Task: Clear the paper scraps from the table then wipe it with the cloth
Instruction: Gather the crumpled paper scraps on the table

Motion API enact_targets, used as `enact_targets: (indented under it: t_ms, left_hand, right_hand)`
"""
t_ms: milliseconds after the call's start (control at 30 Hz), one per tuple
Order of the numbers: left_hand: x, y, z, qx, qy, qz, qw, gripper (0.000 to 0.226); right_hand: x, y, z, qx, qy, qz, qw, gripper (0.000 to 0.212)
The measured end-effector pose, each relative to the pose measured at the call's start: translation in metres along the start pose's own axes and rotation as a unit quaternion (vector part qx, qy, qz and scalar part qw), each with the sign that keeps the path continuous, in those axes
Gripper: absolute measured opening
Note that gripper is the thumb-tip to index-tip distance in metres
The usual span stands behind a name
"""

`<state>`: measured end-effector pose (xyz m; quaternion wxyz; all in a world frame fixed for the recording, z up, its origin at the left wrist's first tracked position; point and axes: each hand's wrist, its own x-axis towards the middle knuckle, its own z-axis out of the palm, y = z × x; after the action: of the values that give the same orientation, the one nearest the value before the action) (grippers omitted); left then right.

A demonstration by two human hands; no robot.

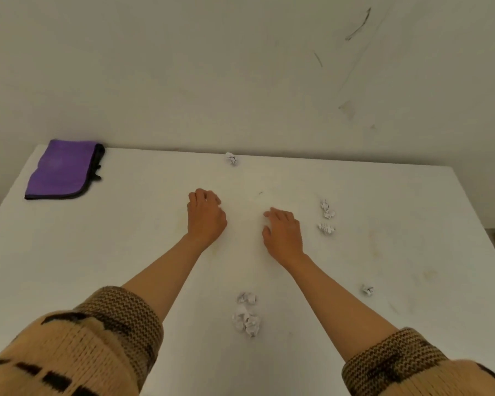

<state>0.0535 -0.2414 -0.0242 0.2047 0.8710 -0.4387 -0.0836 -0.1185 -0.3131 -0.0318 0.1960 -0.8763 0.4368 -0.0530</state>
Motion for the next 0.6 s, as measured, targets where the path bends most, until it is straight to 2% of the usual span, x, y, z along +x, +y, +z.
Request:
enact_targets:
  t_ms: [67, 200, 367, 500, 600]
  left_hand:
    - [0.034, 0.001, -0.003, 0.003, -0.008, 0.016, 1.000, 0.030]
    - [0.090, 0.001, -0.002, 0.014, -0.038, 0.079, 0.996, 0.038]
    - [0.137, 0.006, 0.010, 0.046, -0.122, 0.128, 0.983, 0.052]
    - [0.149, 0.004, 0.024, 0.061, -0.134, 0.156, 0.977, 0.050]
    - [0.145, -0.002, 0.031, -0.013, -0.115, 0.150, 0.982, 0.041]
  right_hand:
    - [0.014, 0.001, 0.003, -0.003, -0.008, 0.040, 0.999, 0.045]
    - [0.027, 0.005, 0.015, -0.002, -0.004, 0.048, 0.999, 0.050]
    - [0.025, 0.003, 0.034, -0.009, 0.037, 0.066, 0.997, 0.059]
    - [0.025, 0.003, 0.040, -0.016, 0.057, 0.074, 0.995, 0.056]
    - [0.024, 0.004, 0.044, -0.019, 0.064, 0.076, 0.995, 0.056]
